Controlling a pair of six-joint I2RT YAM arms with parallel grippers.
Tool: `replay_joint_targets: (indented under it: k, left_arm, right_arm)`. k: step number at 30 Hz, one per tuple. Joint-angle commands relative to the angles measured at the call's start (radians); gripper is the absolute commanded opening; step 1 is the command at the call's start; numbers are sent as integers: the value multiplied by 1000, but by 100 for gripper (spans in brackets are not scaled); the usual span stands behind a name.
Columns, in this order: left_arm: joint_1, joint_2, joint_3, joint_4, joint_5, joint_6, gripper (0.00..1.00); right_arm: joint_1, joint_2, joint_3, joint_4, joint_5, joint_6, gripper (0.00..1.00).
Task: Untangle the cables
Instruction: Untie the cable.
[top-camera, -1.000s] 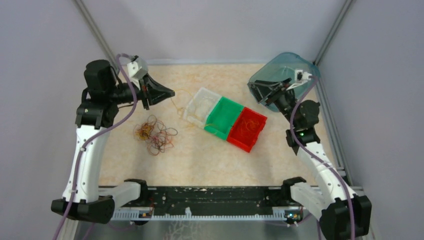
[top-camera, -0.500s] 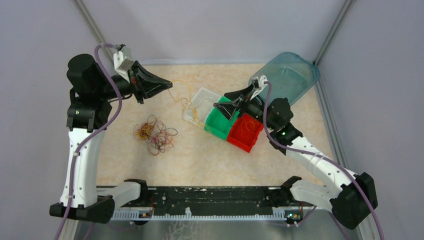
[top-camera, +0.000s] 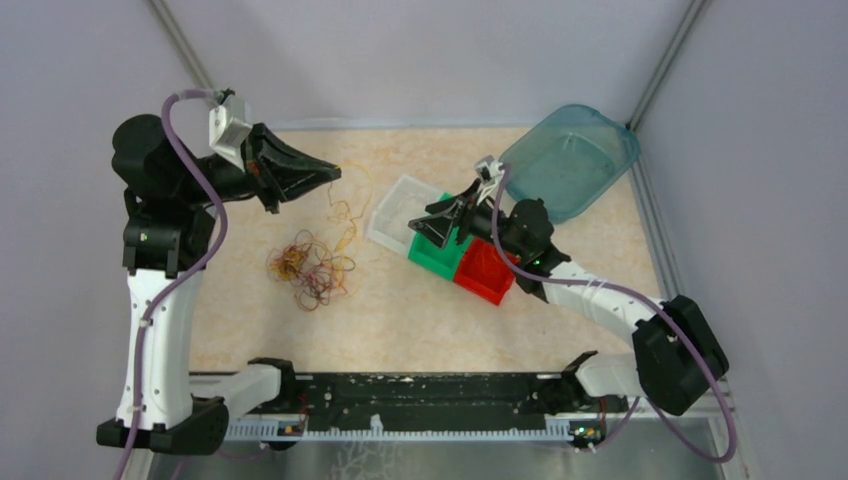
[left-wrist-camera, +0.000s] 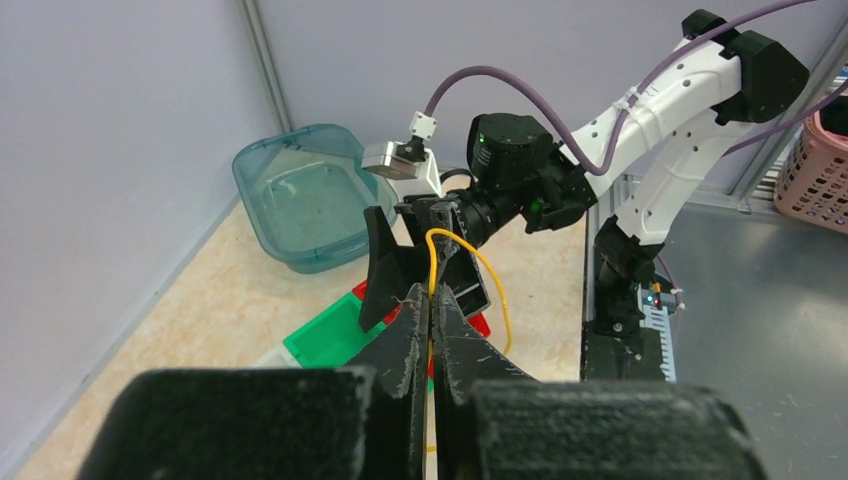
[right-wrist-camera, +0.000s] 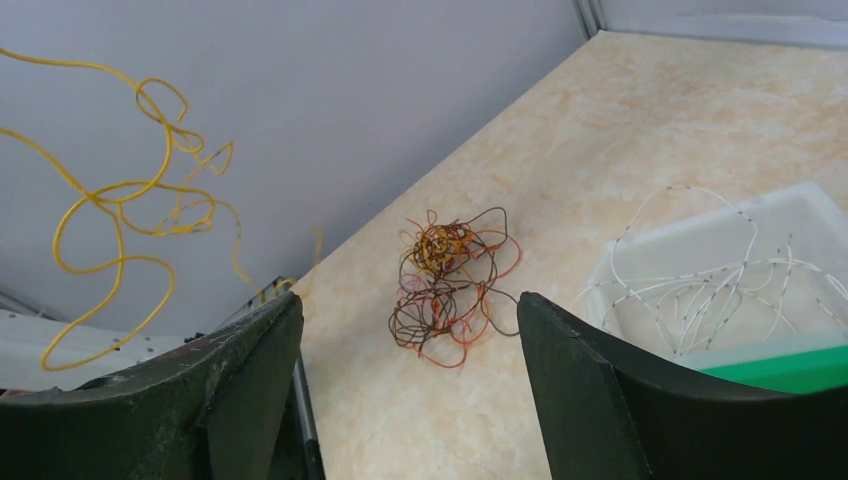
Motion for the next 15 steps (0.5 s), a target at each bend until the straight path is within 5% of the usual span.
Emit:
replay_joint_targets:
  k: [1,8,15]
  left_arm:
    - [5,-13,10,29,44,-21,2]
    - [4,-30,-16,61,94,-43,2]
    - [5,-38,-47,110,106,-77,2]
  right_arm:
    - [10,14,26,75,26,-3,79]
    - [51,109,98,166,-68,56,79]
    - [92,191,111,484,-164,262,78]
